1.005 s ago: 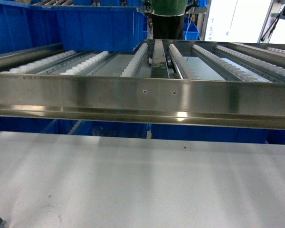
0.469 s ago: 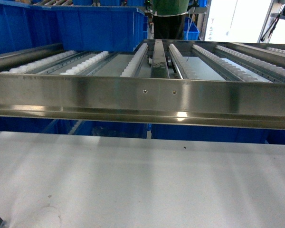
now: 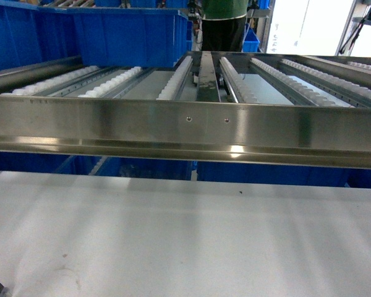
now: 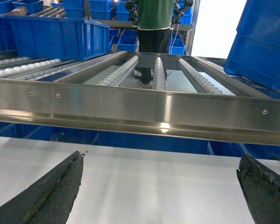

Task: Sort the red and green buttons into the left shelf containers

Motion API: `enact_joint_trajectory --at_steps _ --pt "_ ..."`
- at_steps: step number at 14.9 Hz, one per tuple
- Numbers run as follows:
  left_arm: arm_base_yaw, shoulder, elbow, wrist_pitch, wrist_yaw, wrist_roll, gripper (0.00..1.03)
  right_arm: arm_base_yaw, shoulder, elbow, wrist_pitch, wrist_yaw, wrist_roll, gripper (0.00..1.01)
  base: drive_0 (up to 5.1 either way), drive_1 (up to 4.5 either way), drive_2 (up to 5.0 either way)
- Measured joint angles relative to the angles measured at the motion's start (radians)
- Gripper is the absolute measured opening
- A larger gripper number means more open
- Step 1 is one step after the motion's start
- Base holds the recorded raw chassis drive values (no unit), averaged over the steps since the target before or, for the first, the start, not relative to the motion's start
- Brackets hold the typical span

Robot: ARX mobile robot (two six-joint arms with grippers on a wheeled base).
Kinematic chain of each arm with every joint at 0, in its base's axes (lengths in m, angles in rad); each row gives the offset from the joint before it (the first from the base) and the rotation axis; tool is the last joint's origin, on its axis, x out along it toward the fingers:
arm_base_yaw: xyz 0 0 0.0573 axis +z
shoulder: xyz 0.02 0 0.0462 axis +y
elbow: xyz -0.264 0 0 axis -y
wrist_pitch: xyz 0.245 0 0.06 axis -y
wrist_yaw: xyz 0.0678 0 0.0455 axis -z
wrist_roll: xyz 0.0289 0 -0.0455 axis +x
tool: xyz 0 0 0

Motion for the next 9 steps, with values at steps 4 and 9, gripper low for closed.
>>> enact_joint_trajectory --at_steps 4,9 --pt "0.297 0.178 0.0 0.208 0.296 0.022 0.98 0.285 0.163 0.003 0.105 0.269 -0.053 0.98 0.0 0.0 0.0" --pt "0.242 0.687 0.127 0.484 0.308 0.014 0.98 0.123 0.521 0.061 0.348 0.132 -0.092 0.98 0.0 0.0 0.0"
